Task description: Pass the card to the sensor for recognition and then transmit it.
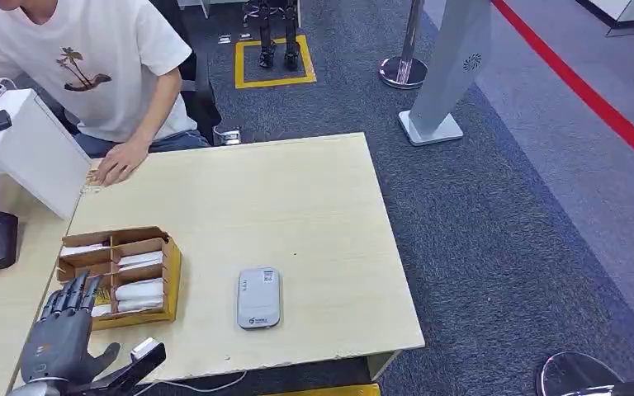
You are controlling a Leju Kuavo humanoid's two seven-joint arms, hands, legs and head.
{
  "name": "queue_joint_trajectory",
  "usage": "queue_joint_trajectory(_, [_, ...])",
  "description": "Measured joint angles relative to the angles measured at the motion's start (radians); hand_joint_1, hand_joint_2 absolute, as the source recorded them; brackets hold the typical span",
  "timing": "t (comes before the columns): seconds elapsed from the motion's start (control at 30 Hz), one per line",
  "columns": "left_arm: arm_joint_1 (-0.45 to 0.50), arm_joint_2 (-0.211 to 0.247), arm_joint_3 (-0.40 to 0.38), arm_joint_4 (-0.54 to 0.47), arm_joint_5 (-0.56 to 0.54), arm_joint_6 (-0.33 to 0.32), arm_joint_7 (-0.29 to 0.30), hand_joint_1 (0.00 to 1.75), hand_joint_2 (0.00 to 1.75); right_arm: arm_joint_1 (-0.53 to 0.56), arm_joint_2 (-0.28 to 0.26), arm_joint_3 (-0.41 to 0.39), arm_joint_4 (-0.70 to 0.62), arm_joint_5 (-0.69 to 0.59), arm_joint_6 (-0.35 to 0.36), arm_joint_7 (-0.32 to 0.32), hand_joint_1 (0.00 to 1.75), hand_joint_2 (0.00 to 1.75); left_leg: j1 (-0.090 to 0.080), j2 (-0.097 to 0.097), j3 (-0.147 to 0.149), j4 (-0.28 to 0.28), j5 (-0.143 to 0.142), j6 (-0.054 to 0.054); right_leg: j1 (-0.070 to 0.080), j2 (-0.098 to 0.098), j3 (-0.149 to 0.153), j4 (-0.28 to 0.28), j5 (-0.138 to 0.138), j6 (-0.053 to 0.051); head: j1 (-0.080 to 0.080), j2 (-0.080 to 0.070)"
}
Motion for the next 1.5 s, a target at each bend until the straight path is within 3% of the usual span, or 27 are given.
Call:
queue_joint_trajectory(1.0, [-0.060, -0.053, 0.000, 0.058, 0.008, -0.019, -0.043, 0.00, 1.75, 0.000, 0.000, 0.000, 0.000, 0.006, 0.001, -0.001, 0.00, 0.00, 0.000, 0.000, 0.000, 0.000, 0.000, 0.000, 0.000, 0.000, 0.000, 0.000, 0.000, 0.000, 0.000, 0.000])
queue_joint_trajectory(1.03, [-0.060, -0.054, 0.000, 0.058, 0.008, -0.019, -0.043, 1.10, 1.75, 0.000, 0.000, 0.000, 0.000, 0.006, 0.001, -0.001, 0.00, 0.00, 0.000, 0.000, 0.000, 0.000, 0.000, 0.000, 0.000, 0.000, 0.000, 0.000, 0.000, 0.000, 0.000, 0.000])
queue_joint_trajectory(1.17, [-0.061, -0.056, 0.000, 0.058, 0.008, -0.018, -0.050, 1.10, 1.75, 0.000, 0.000, 0.000, 0.000, 0.006, 0.001, -0.001, 0.00, 0.00, 0.000, 0.000, 0.000, 0.000, 0.000, 0.000, 0.000, 0.000, 0.000, 0.000, 0.000, 0.000, 0.000, 0.000])
queue_joint_trajectory(1.2, [-0.061, -0.057, 0.000, 0.058, 0.008, -0.017, -0.051, 1.57, 1.75, 0.000, 0.000, 0.000, 0.000, 0.006, 0.001, -0.001, 0.00, 0.00, 0.000, 0.000, 0.000, 0.000, 0.000, 0.000, 0.000, 0.000, 0.000, 0.000, 0.000, 0.000, 0.000, 0.000])
queue_joint_trajectory(1.23, [-0.061, -0.057, 0.000, 0.058, 0.008, -0.017, -0.052, 1.75, 1.75, 0.000, 0.000, 0.000, 0.000, 0.006, 0.001, -0.001, 0.00, 0.00, 0.000, 0.000, 0.000, 0.000, 0.000, 0.000, 0.000, 0.000, 0.000, 0.000, 0.000, 0.000, 0.000, 0.000])
queue_joint_trajectory(1.5, [-0.061, -0.060, 0.000, 0.058, -0.009, 0.008, -0.056, 1.75, 1.75, 0.000, 0.000, 0.000, 0.000, 0.006, 0.001, -0.002, 0.00, 0.00, 0.000, 0.000, 0.000, 0.000, 0.000, 0.000, 0.000, 0.000, 0.000, 0.000, 0.000, 0.000, 0.000, 0.000])
